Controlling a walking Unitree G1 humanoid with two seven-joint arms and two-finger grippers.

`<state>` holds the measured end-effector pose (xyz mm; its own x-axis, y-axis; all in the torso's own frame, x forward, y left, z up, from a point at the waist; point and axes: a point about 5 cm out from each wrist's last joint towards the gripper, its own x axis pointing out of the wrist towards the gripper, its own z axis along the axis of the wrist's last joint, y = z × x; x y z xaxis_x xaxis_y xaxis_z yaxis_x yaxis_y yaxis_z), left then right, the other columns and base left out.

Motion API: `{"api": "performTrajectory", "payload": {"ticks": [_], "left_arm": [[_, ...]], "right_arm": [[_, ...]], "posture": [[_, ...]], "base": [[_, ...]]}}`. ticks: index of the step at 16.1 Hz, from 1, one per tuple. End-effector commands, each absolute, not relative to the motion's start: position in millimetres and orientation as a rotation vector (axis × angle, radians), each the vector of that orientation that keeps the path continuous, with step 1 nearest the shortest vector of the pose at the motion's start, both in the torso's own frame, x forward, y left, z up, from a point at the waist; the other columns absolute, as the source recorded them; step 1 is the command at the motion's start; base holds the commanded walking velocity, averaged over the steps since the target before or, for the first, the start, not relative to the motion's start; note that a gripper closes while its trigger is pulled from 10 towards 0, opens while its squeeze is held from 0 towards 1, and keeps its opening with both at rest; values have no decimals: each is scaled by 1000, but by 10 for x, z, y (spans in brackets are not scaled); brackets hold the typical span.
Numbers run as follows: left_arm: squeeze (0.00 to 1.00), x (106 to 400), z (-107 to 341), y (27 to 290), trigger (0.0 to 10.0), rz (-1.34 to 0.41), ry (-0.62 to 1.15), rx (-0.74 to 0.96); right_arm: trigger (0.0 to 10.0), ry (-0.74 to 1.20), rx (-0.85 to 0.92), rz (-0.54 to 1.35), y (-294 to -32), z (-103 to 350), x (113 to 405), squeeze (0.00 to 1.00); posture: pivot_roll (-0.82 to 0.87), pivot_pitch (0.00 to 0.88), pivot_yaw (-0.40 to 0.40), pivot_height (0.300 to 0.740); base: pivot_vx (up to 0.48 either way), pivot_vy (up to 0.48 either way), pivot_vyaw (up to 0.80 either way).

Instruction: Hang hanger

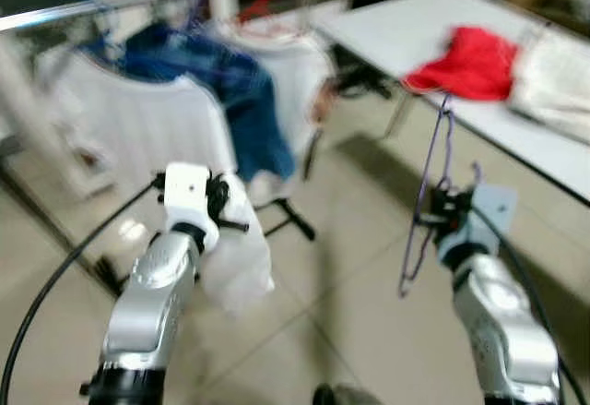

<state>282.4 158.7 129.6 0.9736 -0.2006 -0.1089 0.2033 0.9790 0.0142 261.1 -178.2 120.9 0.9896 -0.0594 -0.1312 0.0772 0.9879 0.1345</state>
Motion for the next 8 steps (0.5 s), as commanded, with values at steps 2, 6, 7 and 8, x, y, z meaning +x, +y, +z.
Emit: {"api": "performTrajectory", "payload": {"ticks": [2, 6, 7, 8], "left_arm": [[0, 2814, 1295, 1571, 10000, -233, 109, 29], [0, 2824, 1352, 1665, 10000, -215, 90, 39], [0, 2855, 1362, 1667, 10000, -217, 89, 36], [0, 2888, 1362, 1656, 10000, -222, 89, 35]], "right_arm": [[10000, 129, 164, -69, -1764, 1209, 2574, 0], [10000, 135, 153, -14, -1598, 1185, 2692, 0], [10000, 129, 151, -19, -1605, 1205, 2703, 0], [10000, 126, 151, -36, -1631, 1220, 2702, 0]], "posture": [[-51, 58, 15, 740], [-18, 30, 4, 740], [-30, 22, 13, 740], [-46, 23, 17, 740]], "base": [[0, 0, -800], [0, 0, -800], [0, 0, -800], [0, 259, -800]]}}
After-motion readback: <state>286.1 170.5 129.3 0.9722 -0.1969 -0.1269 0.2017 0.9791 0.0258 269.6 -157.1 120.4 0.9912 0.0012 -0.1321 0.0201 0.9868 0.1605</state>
